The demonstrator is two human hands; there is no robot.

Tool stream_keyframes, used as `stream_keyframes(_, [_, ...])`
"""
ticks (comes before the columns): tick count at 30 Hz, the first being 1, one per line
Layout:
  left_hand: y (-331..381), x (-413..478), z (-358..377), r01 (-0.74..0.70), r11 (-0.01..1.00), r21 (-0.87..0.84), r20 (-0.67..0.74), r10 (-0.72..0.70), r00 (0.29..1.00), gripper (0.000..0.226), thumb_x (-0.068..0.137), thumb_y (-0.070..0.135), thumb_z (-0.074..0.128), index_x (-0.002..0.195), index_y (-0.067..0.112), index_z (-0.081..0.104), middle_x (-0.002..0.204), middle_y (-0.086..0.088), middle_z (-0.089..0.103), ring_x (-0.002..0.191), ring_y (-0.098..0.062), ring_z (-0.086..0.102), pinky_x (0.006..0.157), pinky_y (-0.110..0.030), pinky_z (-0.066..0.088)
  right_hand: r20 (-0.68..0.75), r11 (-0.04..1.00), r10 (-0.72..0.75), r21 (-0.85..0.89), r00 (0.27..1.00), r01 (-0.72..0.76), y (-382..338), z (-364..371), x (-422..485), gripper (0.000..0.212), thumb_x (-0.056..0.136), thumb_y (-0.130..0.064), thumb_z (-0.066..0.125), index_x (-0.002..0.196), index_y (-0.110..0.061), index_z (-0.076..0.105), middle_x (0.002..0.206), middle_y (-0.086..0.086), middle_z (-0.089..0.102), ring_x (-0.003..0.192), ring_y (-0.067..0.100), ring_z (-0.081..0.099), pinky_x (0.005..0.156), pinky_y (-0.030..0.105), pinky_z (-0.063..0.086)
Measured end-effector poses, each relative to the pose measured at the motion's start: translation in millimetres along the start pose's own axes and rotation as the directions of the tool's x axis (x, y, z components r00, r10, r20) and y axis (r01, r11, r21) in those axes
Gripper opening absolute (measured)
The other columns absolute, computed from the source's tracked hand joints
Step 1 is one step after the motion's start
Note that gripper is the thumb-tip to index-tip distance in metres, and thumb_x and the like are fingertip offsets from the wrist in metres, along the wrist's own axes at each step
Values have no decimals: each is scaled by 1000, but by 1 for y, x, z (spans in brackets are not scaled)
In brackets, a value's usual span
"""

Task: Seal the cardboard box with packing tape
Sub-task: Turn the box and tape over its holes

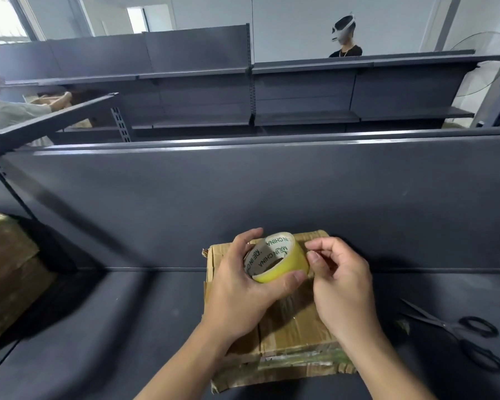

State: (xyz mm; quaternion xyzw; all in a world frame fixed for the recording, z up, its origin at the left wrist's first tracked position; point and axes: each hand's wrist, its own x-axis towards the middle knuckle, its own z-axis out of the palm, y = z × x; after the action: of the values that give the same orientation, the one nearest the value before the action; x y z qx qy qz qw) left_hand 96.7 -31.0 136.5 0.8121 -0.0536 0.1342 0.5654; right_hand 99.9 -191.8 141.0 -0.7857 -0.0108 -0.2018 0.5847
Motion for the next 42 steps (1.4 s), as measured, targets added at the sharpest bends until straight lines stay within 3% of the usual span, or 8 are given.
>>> stream_keyframes(3, [0,1,1,-7,999,51,-18,8,1000,84,55,62,92,128,42,56,111,24,66,109,8,61,86,-11,52,6,1000,4,-12,1000,-4,-2,0,-3,33,97,-6,58,85,-35,63,88,-15,69,88,-3,64,68,7,46])
stream_keyframes(7, [-8,9,-5,54,998,21,-79,-52,996,79,51,74,85,121,47,59,115,15,69,110,-6,66,93,-38,58,-30,993,-34,108,999,38,-12,-12,-8,31,100,-9,55,93,-36,68,97,-23,72,95,4,69,82,24,51])
stream_keyframes(12, [-3,5,-1,27,999,-37,-30,-28,999,77,54,70,84,123,44,59,117,14,70,111,-5,66,97,-42,57,28,967,-29,256,999,21,-22,-29,-2,25,101,-11,56,106,-28,73,107,-9,73,99,10,72,86,26,57])
stream_keyframes(19, [3,0,-8,-77,980,-182,73,92,993,86,62,43,90,140,29,55,127,0,68,120,-23,64,105,-52,52,33,969,-242,59,970,240,-24,-22,-9,38,86,-43,72,118,-22,73,118,-7,57,110,15,63,84,29,57])
stream_keyframes(23, [2,-2,-9,-155,970,-188,60,169,984,89,67,33,90,145,24,49,131,-7,64,124,-32,61,107,-53,50,26,855,-513,-76,858,514,-32,-24,-16,37,87,-18,79,122,-9,70,132,1,60,123,16,61,97,32,54])
stream_keyframes(27, [1,-1,-7,-181,964,-194,56,195,979,88,68,31,89,146,22,49,132,-6,63,127,-33,59,107,-55,50,8,771,-616,-194,787,606,-37,-22,-22,33,88,-14,75,120,-6,71,116,0,73,111,12,68,94,23,55])
stream_keyframes(35, [2,-1,-5,-204,964,-171,51,216,975,87,68,37,88,144,23,49,130,1,64,126,-27,61,104,-43,54,-68,766,-629,-229,775,601,-31,-14,-29,34,84,-8,79,117,-5,73,110,1,74,106,10,69,91,18,55])
stream_keyframes(42, [6,-3,-3,-244,957,-156,66,257,964,88,66,35,92,143,23,49,127,6,65,124,-24,63,102,-24,50,-66,937,-324,119,944,329,-32,-18,-21,41,82,-4,78,119,-20,69,97,-13,72,97,12,71,82,21,57])
